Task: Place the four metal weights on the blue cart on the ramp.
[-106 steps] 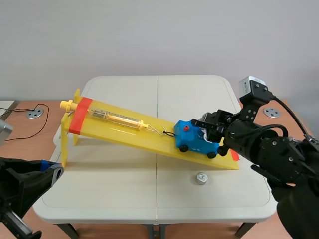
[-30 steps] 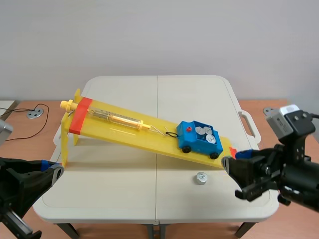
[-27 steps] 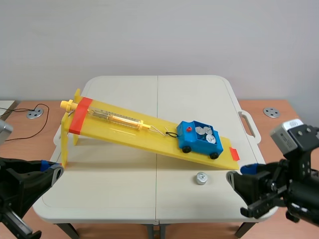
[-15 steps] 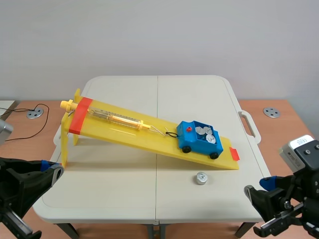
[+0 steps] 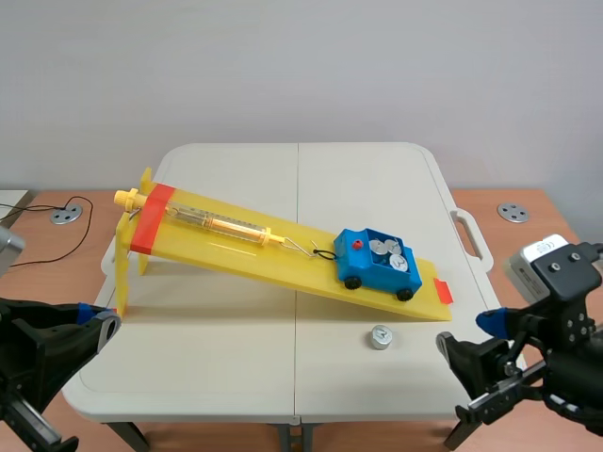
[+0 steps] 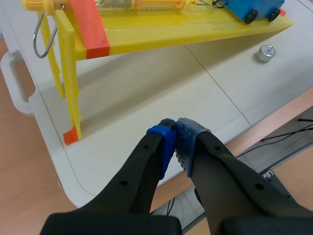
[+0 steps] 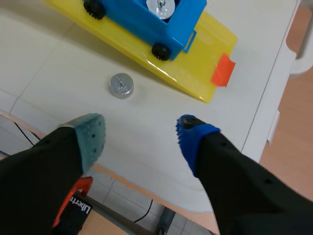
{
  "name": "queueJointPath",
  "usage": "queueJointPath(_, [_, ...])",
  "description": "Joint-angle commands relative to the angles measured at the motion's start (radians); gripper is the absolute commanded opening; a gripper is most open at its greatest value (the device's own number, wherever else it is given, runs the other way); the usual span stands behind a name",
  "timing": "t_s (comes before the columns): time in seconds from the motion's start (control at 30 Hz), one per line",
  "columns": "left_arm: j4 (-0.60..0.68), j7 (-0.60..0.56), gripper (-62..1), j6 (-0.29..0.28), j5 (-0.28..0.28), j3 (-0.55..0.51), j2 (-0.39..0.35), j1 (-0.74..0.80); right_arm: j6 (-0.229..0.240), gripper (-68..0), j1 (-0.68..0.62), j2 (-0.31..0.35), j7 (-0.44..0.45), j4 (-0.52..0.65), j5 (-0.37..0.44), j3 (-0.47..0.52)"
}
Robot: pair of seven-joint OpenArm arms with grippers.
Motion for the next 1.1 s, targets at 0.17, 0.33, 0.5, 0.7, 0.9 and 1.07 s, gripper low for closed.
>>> queueJointPath(0.17, [0.071,-0.089,-58.2,-0.038,-0.078,-0.017,0.0,-0.02,-0.059,-33.5,0.11,0.032,0.128,0.028,0.055,-0.034])
queueJointPath(0.33, [0.071,-0.089,-58.2,-0.038,-0.078,-0.017,0.0,-0.02,-0.066,-34.5,0.169,0.015,0.161,-0.061,0.01,-0.067])
queueJointPath(0.5, [0.071,-0.089,-58.2,-0.038,-0.078,-0.017,0.0,-0.02,-0.07,-34.5,0.226,-0.013,0.182,-0.142,-0.009,-0.098])
queueJointPath(0.7, [0.071,-0.089,-58.2,-0.038,-0.078,-0.017,0.0,-0.02,-0.071,-34.5,0.283,-0.047,0.214,-0.204,-0.064,-0.142])
queueJointPath(0.9, [0.071,-0.089,-58.2,-0.038,-0.078,-0.017,0.0,-0.02,-0.085,-34.5,0.325,-0.069,0.23,-0.251,-0.099,-0.187])
queueJointPath(1.07, [0.071,-0.089,-58.2,-0.039,-0.078,-0.017,0.0,-0.02,-0.112,-34.5,0.353,-0.083,0.245,-0.282,-0.132,-0.217])
